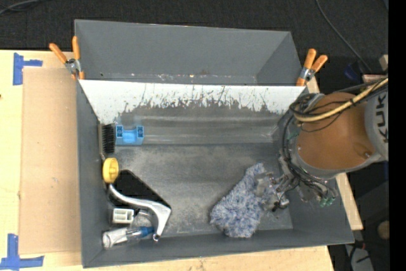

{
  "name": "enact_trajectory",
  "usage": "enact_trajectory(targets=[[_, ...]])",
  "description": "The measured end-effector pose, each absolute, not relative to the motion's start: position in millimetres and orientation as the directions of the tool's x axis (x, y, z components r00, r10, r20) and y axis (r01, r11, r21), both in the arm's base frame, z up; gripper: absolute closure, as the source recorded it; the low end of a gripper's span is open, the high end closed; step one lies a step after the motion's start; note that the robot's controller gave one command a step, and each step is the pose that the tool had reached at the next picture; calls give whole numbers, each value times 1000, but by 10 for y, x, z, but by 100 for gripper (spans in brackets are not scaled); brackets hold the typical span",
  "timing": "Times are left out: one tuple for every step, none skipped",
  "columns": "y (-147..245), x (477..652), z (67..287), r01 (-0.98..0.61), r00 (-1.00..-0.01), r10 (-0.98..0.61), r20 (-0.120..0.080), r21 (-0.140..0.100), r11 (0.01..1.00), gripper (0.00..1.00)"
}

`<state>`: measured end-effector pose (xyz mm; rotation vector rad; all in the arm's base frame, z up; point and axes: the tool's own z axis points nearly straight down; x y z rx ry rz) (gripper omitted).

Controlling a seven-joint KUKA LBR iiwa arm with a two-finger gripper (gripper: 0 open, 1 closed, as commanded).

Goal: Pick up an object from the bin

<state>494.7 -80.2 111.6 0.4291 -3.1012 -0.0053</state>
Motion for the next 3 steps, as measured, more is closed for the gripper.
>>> enact_trajectory(targets=[[-718,5144,1836,-257,-966,-257,12,6,966,100],[-708,5084,2272,-246,-969,-247,17,7,969,100],[-669,5139,2652,-365,-931,-365,16,9,931,100]])
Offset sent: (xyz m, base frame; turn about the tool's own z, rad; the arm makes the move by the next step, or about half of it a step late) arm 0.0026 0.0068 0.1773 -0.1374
